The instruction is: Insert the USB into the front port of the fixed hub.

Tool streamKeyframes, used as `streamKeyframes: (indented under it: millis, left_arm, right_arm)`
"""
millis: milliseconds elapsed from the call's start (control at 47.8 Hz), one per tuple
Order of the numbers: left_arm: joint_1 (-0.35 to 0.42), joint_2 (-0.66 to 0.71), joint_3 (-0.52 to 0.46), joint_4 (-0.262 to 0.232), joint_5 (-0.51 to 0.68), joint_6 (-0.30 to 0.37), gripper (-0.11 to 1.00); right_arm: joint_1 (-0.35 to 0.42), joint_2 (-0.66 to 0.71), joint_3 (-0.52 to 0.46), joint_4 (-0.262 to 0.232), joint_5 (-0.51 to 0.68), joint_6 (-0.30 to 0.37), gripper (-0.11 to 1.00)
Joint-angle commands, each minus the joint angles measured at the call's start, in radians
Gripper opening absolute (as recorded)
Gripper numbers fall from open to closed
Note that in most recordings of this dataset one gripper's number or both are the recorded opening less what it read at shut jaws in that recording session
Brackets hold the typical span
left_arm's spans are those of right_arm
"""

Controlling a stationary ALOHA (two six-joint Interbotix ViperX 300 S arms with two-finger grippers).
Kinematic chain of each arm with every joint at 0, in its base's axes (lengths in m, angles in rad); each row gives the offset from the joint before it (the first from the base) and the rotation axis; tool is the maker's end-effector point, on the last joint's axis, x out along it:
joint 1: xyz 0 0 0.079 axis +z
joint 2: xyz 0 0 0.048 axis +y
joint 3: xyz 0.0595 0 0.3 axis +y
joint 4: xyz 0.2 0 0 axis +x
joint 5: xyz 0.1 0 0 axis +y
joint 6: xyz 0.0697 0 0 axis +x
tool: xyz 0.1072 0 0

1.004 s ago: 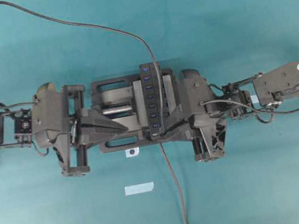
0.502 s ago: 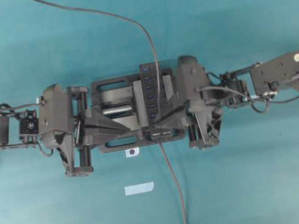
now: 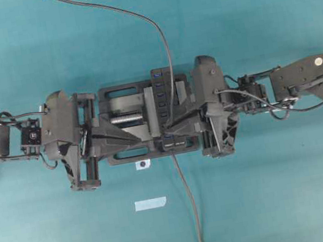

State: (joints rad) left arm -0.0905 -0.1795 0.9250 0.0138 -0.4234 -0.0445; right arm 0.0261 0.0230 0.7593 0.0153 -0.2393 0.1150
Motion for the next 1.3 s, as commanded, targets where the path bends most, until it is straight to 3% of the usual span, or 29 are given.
streamKeyframes:
  millis: [0,1276]
  left_arm:
    - [-0.003,-0.009,-0.014,0.002,-0.011,-0.002,0.00]
    - [-0.003,-0.009,-0.018,0.003,-0.011,-0.008,0.00]
  right_arm:
    - [-0.003,-0.006,-0.012,-0.002,-0.018,0.005,0.05]
    - [0.002,0.038,-0.026,-0.002,-0.044,0.008,0.05]
